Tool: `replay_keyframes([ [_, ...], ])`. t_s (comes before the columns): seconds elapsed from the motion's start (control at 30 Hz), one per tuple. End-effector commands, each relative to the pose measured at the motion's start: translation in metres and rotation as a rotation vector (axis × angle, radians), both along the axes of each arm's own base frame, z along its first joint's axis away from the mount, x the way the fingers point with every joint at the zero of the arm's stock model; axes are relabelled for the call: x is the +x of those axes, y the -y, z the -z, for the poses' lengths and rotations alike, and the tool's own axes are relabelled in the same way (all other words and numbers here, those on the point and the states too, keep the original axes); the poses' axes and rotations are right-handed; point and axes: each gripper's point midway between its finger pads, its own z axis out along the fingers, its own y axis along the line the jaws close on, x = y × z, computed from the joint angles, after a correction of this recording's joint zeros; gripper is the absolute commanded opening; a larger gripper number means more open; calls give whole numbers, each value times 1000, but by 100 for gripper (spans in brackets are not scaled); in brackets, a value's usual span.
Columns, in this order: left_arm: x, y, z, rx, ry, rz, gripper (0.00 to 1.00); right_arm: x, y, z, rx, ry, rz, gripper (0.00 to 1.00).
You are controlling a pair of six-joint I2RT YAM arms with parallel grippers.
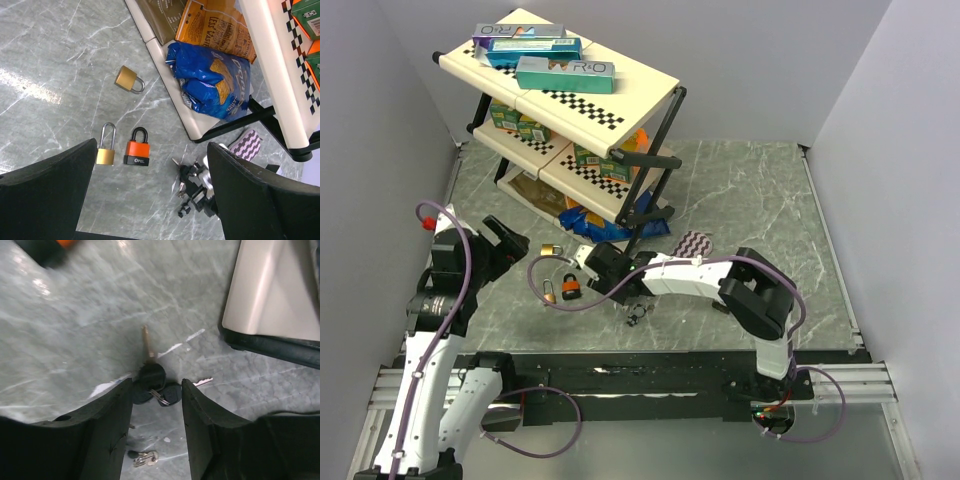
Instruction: Unlock with the key
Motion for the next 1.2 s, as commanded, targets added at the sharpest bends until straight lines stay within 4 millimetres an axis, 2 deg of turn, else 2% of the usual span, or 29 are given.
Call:
replay_keyframes([
  [0.0, 0, 2, -14, -20, 44, 1, 96, 6, -7, -4, 2, -8, -21, 50],
  [0.3, 1, 5, -11, -26, 39, 16, 96, 7, -3, 13, -27, -53, -7, 48],
  [0.63, 0, 5, -11, -27, 45, 16, 96, -5, 6, 27, -46, -137, 18, 40],
  [0.87, 1, 5, -10, -26, 48, 17, 96, -10, 20, 30, -73, -144, 72, 42],
  [1.03, 2, 6, -10, -25, 49, 22, 96, -14, 21, 37, -82, -168, 71, 42],
  [1.17, 1, 6, -11, -25, 54, 24, 96, -15, 24, 43, -91, -183, 86, 35],
])
